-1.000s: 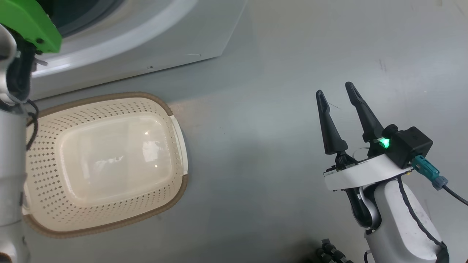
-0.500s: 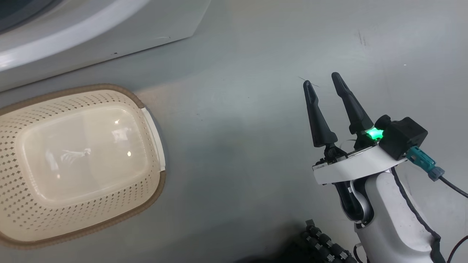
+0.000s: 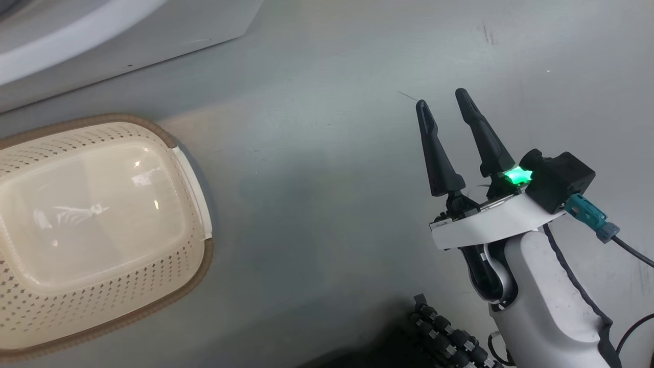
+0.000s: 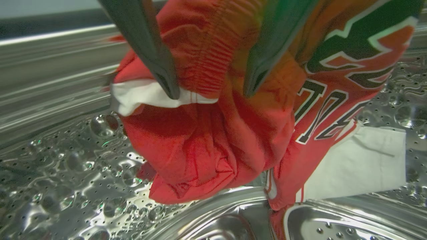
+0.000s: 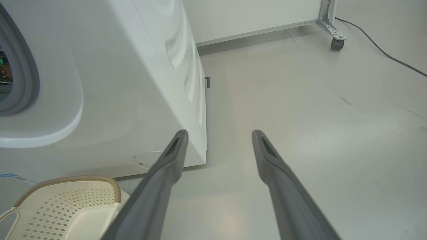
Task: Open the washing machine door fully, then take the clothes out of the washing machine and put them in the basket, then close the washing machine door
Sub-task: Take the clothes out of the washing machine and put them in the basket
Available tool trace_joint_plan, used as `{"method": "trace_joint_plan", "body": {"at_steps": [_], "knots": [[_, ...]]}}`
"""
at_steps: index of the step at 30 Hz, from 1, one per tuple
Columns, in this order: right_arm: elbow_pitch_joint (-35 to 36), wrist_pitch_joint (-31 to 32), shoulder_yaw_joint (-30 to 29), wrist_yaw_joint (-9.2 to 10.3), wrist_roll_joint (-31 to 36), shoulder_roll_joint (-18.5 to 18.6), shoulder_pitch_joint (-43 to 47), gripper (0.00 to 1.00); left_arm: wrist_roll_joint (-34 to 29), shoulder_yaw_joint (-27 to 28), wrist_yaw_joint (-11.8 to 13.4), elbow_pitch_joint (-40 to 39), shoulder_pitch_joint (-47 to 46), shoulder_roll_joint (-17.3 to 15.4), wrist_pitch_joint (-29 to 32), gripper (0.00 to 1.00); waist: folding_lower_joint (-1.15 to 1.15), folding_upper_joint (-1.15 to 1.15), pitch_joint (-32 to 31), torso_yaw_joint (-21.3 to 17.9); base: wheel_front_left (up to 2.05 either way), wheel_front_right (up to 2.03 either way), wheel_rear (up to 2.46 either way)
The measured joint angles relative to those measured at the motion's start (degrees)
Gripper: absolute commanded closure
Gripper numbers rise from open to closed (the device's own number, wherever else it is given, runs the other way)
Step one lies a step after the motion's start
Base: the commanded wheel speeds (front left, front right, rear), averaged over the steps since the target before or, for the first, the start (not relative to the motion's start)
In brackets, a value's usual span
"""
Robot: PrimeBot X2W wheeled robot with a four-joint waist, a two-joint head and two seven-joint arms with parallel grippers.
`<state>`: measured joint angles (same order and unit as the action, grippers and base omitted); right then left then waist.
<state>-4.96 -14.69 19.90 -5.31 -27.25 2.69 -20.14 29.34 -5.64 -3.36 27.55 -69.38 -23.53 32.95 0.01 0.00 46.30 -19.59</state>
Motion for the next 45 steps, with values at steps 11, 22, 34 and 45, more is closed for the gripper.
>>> {"method": "trace_joint_plan", "body": {"at_steps": [11,22,34,45], "knots": [[-0.2,0.0,0.3,0.35,-0.4,0.0,-0.9,0.0,0.8,-1.0,0.2,3.7,-2.7,-0.8,7.7,0.11,0.0,0.0,0.6,-0.2,0.0,0.0,0.0],[-0.3,0.0,0.8,0.35,-0.9,0.0,-2.0,0.0,0.8,-2.0,0.0,4.0,-4.9,-0.8,9.8,1.0,0.0,0.0,1.0,0.0,0.0,0.0,0.0],[-0.5,0.0,-0.5,0.45,-0.3,0.0,-3.0,0.0,0.5,-1.9,-1.2,1.5,-5.3,-1.0,3.4,1.0,0.0,0.0,0.6,1.1,0.0,0.0,0.0],[-0.8,0.0,-1.5,0.49,0.9,0.0,-3.0,0.0,0.3,-1.1,-1.8,-1.5,-2.2,-0.3,-5.6,1.0,0.0,0.0,-0.6,2.8,0.0,0.0,0.0]]}}
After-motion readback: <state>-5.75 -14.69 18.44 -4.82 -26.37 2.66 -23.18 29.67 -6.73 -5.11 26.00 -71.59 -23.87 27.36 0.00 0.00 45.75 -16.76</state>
